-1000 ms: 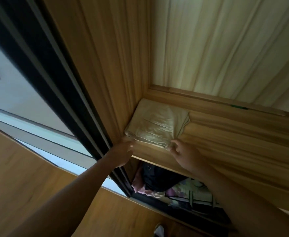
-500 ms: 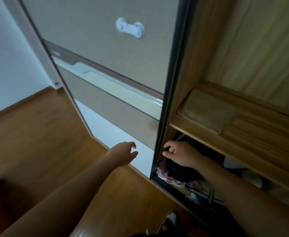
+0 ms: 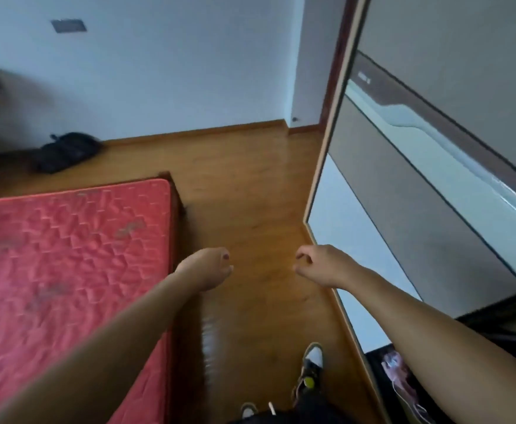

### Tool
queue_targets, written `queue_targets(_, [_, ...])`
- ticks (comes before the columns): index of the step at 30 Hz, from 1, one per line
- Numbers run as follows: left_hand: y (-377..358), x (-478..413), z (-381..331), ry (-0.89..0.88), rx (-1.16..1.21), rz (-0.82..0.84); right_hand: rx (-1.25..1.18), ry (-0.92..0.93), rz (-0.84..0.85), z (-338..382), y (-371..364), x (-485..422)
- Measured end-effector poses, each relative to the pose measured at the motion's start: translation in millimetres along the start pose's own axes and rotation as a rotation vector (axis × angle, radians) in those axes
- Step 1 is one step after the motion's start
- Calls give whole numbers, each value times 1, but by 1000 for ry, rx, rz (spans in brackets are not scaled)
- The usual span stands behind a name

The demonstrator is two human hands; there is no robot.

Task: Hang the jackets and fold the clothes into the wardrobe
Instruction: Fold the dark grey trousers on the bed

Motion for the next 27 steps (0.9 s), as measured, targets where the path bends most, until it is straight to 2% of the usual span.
queue_targets(8, [4,47,119,353,182,-102,237,330,191,137,-12,-107])
queue_targets(15, [-5,91,162,715,333,-211,429,631,332,241,-28,-175])
queue_targets(21, [-46,162,166,1028,517,-298,589,886,482,324,-78,-181])
queue_targets(27, [-101,248,150,1299,672,-382,748,1154,596,387,-151,-119])
Point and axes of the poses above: each hand's wrist, its own x-axis away from the middle knuckle, its own y-axis out of the back of the hand, z = x × y, the point moved 1 cm from there along -x, towards the middle knuckle, and after that the axes turned 2 degrees about -y, right-handed, at the moved point
